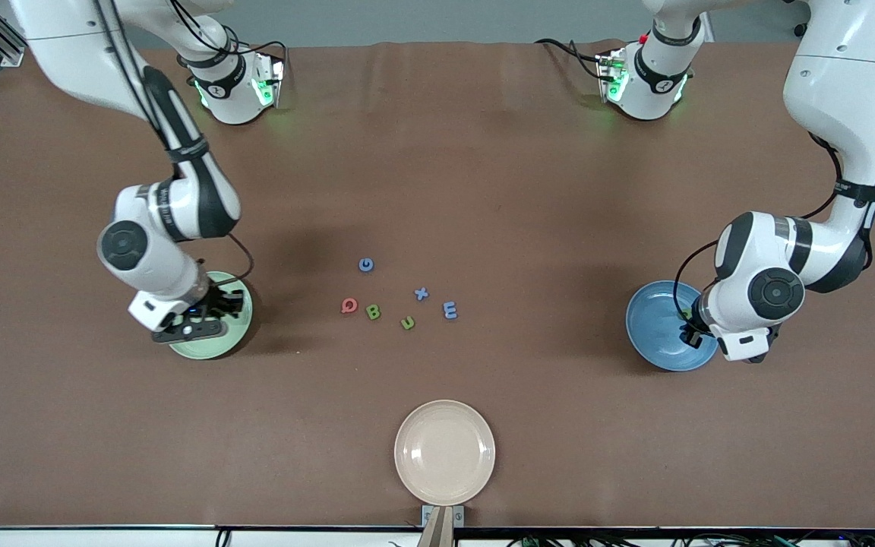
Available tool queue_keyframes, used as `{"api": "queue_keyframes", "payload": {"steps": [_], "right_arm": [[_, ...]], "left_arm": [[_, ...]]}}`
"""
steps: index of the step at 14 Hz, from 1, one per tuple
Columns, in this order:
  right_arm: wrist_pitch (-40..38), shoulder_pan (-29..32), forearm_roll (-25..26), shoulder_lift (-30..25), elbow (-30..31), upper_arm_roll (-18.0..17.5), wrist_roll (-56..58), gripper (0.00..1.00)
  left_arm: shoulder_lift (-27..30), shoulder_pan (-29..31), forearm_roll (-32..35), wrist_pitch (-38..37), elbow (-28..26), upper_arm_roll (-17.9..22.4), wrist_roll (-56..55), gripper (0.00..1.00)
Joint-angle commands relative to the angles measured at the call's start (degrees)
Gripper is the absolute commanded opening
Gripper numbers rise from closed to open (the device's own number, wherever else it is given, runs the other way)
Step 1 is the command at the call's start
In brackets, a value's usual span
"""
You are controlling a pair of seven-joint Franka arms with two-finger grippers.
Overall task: Sort upper and lower case letters into plates
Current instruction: 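Drop the N on the green plate while the left gripper drops b on blue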
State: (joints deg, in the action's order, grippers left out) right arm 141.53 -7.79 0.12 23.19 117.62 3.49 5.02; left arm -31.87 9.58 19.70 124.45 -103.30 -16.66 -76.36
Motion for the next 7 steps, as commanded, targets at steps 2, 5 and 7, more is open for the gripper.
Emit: {"api": "queue_keyframes", "payload": {"steps": [2, 5, 7], "right_arm": [[0.2, 4.4, 0.1, 1.9, 1.6, -1.2, 3.6, 0.03], [0.9, 4.3, -0.4, 5.4, 2.1, -1.2, 3.5, 0.05], [0.9, 4.2, -2.0, 6.2, 2.2, -1.2, 3.6, 0.23]], "left_arm": [[2.0, -0.8, -2.4, -1.6, 2.6, -5.4, -5.4, 1.00], [0.1, -5.5, -3.4, -2.9, 7.1, -9.7, -12.6, 1.00], [-1.7, -11.0, -4.1, -2.9, 9.7, -9.7, -15.8, 1.00]]}}
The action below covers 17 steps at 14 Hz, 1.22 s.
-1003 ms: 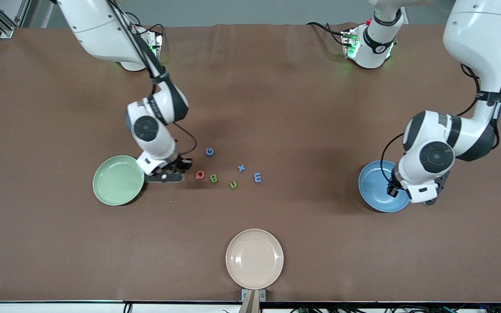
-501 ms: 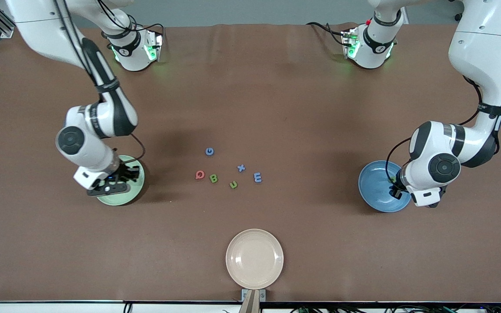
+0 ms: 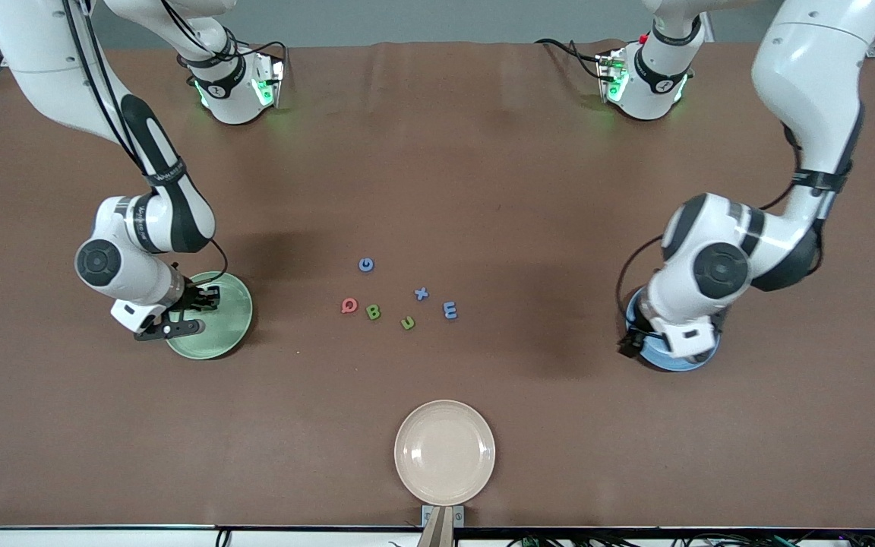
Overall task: Sort upper and lower case letters into plates
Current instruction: 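Drop the N on the green plate while the left gripper drops b on blue, then grasp the pink Q with the right gripper while the left gripper grasps the e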
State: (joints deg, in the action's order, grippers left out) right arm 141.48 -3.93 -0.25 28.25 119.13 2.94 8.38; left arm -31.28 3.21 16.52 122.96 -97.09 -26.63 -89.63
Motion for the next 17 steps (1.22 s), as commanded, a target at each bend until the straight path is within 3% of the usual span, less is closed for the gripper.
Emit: {"api": "queue_keyframes", "payload": {"steps": [1, 2, 8, 11, 14, 17], "right_arm": [[0.5, 0.2, -1.7, 1.0, 0.6, -0.7, 0.2, 0.65], [0.4, 0.2, -1.7, 0.9, 0.6, -0.7, 0.1, 1.00], [-10.4, -0.4, -1.9, -2.4, -5.1, -0.7, -0.5, 1.00], [-16.1, -2.7, -6.1, -3.5, -9.2, -0.8, -3.4, 1.00], [-16.7, -8.8, -7.2, -3.4, -11.4, -0.7, -16.2, 1.00], [-11.8, -16.3, -7.4, -3.0, -11.5, -0.7, -31.0, 1.00]], "left_arm": [[-3.3, -6.7, -0.7, -1.4, 4.6, 0.3, -2.5, 1.00], [-4.9, -9.1, -0.3, -1.4, 6.5, 0.3, -2.0, 1.00], [-14.2, -21.7, 1.6, 1.3, 15.7, 1.5, 6.1, 0.99], [-16.1, -26.6, 2.8, 1.7, 17.5, 3.3, 16.8, 0.94], [-18.3, -29.9, 2.8, 2.6, 20.3, 6.4, 19.7, 0.89], [-21.7, -31.7, 2.8, 4.6, 23.5, 7.5, 23.0, 0.77]]}}
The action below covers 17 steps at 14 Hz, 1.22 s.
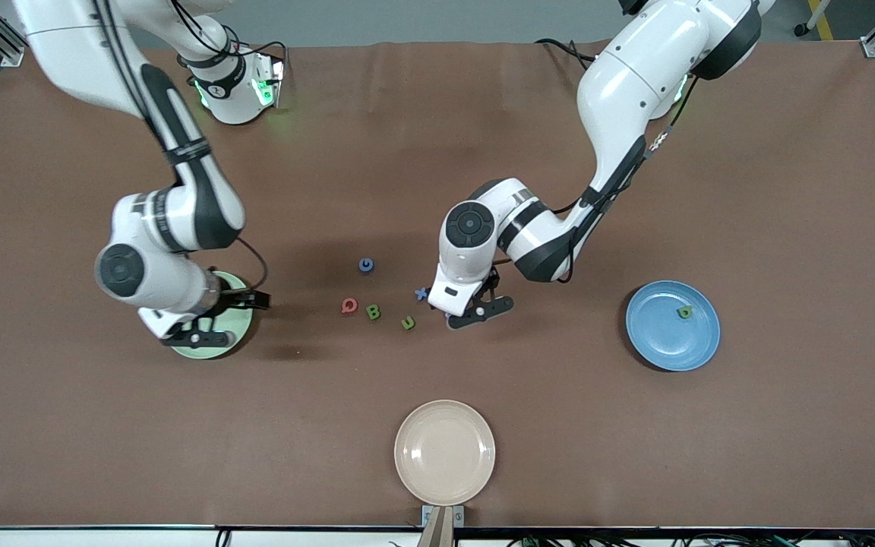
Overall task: Sort upper and lower case letters into plates
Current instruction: 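Grasp the pink Q with the right gripper while the left gripper grasps the e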
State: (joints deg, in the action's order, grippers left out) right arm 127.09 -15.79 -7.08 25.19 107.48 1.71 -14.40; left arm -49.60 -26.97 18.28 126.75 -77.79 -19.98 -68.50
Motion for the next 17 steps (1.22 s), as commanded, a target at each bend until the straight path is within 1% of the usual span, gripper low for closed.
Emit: {"api": "queue_keyframes", "payload": {"steps": [1, 2, 4, 6, 9, 11, 14, 16, 17], "right_arm": [[4.7, -6.8, -0.6, 0.9, 0.2, 0.6, -11.8, 1.00], [7.3, -8.4, -0.6, 2.0, 0.4, 0.6, -14.5, 1.00], [11.8, -11.3, -0.2, 4.6, 0.4, 0.7, -19.5, 1.00], [14.9, -12.5, -0.1, 6.6, 0.4, 0.7, -20.7, 0.96], [18.2, -13.2, 0.1, 9.1, 0.5, 0.8, -20.7, 0.89], [20.1, -13.8, 0.1, 10.7, 0.5, 0.8, -20.8, 0.86], [20.7, -14.8, 0.2, 11.4, 0.5, 0.9, -22.1, 0.85], [20.7, -15.1, 0.2, 11.5, 0.5, 0.9, -22.2, 0.85], [20.7, -15.3, 0.2, 11.7, 0.5, 0.9, -22.2, 0.82]], "left_arm": [[-3.7, -2.0, 1.1, 0.8, 4.1, 1.7, 1.9, 0.73], [-3.8, -2.3, 1.1, 0.8, 4.0, 2.1, 1.9, 0.71], [-4.8, -2.4, 1.0, 0.8, 4.3, 2.2, 1.9, 0.62], [-5.2, -2.5, 1.0, 1.3, 4.5, 2.2, 1.5, 0.59], [-5.4, -2.6, 1.0, 2.7, 4.5, 2.2, 1.4, 0.59], [-6.3, -3.1, 1.0, 3.2, 5.4, 2.3, 1.3, 0.55], [-7.0, -3.3, 1.0, 3.2, 5.6, 2.3, 1.3, 0.55], [-7.4, -3.3, 1.0, 3.2, 5.6, 2.3, 1.3, 0.49], [-7.4, -3.3, 1.0, 3.2, 5.6, 2.3, 1.3, 0.44]]}}
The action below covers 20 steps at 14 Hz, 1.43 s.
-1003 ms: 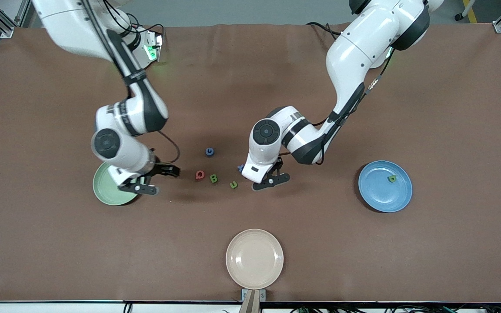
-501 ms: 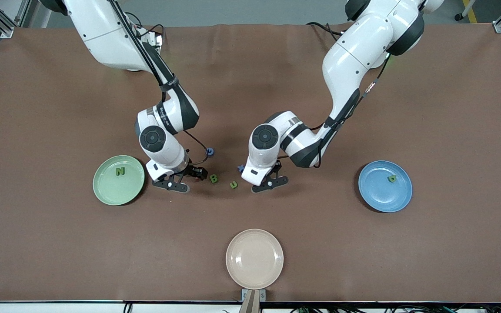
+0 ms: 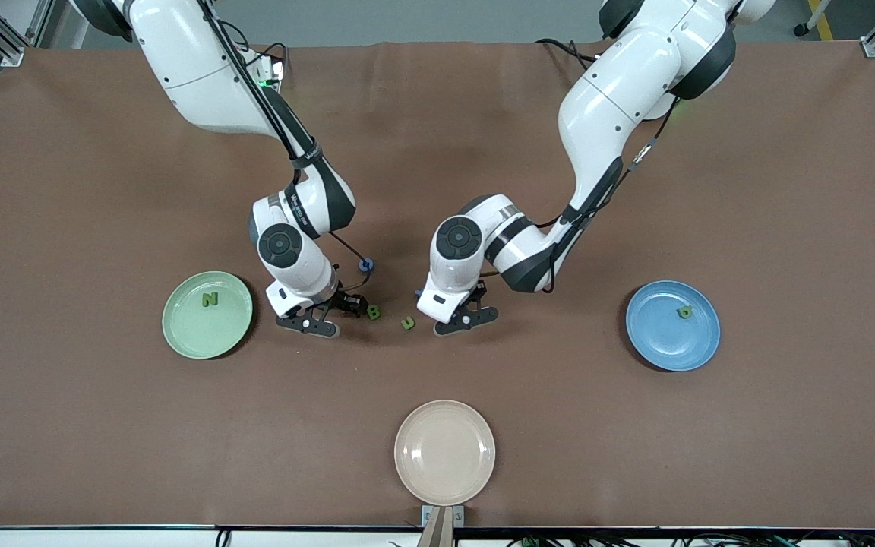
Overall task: Sort upper and lower case letters into plates
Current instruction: 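Drop the Q on the green plate while the left gripper drops e on blue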
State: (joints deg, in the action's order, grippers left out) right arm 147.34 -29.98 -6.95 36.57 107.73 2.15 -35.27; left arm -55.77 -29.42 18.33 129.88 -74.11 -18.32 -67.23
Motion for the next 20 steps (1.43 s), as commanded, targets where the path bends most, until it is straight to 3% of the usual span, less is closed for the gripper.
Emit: {"api": "queue_keyframes", "payload": {"steps": [1, 4, 6, 9, 12, 14, 17, 20], "right_arm": [[0.4, -1.3, 0.1, 0.4, 0.3, 0.5, -1.3, 0.77], [0.4, -1.3, 0.2, 0.5, 0.3, 0.5, -1.2, 0.51], [0.3, -1.4, 0.2, 0.5, 0.3, 0.5, -1.1, 0.32], [-0.2, -1.1, 0.2, 0.3, 0.1, 0.6, -0.6, 0.08], [-2.5, 1.9, 0.8, -1.1, 0.1, 1.1, 4.2, 0.04], [-8.9, 5.8, 0.8, -4.7, -0.2, 1.3, 11.2, 0.03], [-17.0, 11.8, 0.8, -8.9, -0.6, 1.3, 22.3, 0.03], [-18.5, 17.4, 0.9, -9.8, -0.2, 1.3, 32.6, 0.03]], "left_arm": [[-1.2, -0.8, 0.8, 0.0, 1.9, 0.7, -0.2, 0.36], [-1.0, -1.3, 1.1, -1.0, 1.5, 1.0, -1.8, 0.02], [0.3, -0.8, 0.9, -3.2, 1.4, 1.4, -1.9, 0.01], [6.8, 3.4, 0.5, -13.1, 0.8, 0.8, -2.0, 0.00], [13.9, 7.5, -1.4, -18.2, -2.4, 0.0, -0.4, 0.01], [19.8, 12.8, -1.3, -17.6, -9.7, -1.0, 2.5, 0.01], [27.1, 23.9, -1.3, -12.8, -21.0, -4.8, 12.4, 0.02], [29.6, 35.6, -1.0, -8.9, -27.9, -7.5, 23.9, 0.02]]}}
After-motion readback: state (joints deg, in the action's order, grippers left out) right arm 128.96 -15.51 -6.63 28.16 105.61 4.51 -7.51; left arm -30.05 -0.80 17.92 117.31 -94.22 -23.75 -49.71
